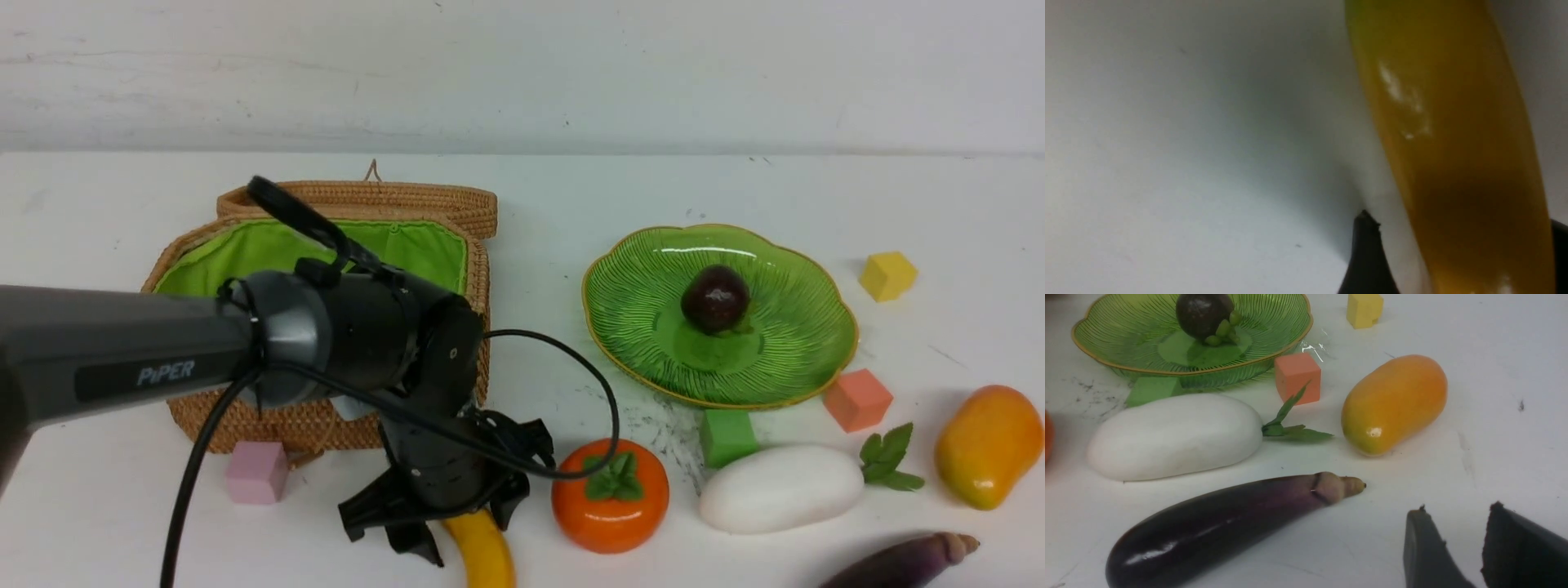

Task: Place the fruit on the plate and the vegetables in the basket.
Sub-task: Use the left arm to grab a banana and put it into the right plate

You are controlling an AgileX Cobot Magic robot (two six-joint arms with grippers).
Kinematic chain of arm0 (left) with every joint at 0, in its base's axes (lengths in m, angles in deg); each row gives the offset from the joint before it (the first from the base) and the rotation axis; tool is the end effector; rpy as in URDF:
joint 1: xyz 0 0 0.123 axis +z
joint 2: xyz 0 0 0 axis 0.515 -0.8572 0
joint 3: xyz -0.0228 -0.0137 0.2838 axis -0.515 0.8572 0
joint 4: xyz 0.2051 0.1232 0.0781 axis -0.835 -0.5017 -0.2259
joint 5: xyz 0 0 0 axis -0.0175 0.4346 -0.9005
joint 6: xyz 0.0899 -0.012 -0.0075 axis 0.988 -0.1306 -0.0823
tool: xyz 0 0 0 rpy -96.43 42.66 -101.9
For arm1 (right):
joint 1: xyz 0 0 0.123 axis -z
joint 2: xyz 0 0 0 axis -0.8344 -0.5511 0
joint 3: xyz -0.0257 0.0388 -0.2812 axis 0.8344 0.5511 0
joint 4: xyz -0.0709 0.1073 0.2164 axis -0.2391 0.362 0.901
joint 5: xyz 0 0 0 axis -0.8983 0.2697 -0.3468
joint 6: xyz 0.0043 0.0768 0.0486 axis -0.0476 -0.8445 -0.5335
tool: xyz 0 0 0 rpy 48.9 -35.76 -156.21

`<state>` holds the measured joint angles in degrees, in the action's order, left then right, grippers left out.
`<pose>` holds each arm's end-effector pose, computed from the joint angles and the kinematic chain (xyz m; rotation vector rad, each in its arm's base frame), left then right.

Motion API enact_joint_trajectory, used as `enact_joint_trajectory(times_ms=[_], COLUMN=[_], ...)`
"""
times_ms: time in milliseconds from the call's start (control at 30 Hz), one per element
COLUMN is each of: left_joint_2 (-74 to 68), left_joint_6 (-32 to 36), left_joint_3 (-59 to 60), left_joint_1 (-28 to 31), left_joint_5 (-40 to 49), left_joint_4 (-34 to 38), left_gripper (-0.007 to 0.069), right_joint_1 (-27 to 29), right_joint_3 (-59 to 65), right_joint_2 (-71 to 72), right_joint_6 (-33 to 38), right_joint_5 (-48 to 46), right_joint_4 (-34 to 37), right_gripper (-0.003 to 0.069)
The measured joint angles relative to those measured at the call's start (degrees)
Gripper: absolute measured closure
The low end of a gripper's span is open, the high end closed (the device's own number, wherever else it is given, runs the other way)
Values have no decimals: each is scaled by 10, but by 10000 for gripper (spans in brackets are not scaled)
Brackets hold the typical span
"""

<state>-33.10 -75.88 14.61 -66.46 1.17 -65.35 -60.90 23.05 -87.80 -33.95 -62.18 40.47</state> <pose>0.3002 -0.2168 0.1618 -0.6361 2.9412 -0.2611 0.0520 -0.0039 0.1744 -0.0086 1.8773 -0.0252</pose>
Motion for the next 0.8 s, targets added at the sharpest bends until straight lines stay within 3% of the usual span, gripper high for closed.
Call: enact_joint_trajectory(times_ms=[200, 367, 667, 800], left_joint_2=[-1, -2, -3, -1], left_joint_6=[3, 3, 26, 106], left_joint_3=[-1, -1, -3, -4], left_joint_1=[0, 0, 0, 0], left_joint_5=[4, 12, 27, 63], left_joint_4=[2, 2, 9, 31], left_gripper=[205, 317, 318, 318], right_joint_1=[0, 0, 0, 0], right_joint_3=[0, 0, 0, 0], right_joint_2=[0, 0, 0, 0], right_joint_6=[0, 0, 0, 0], right_joint_5=[0, 0, 0, 0], right_joint_4=[0, 0, 0, 0], right_gripper=[417, 417, 417, 417])
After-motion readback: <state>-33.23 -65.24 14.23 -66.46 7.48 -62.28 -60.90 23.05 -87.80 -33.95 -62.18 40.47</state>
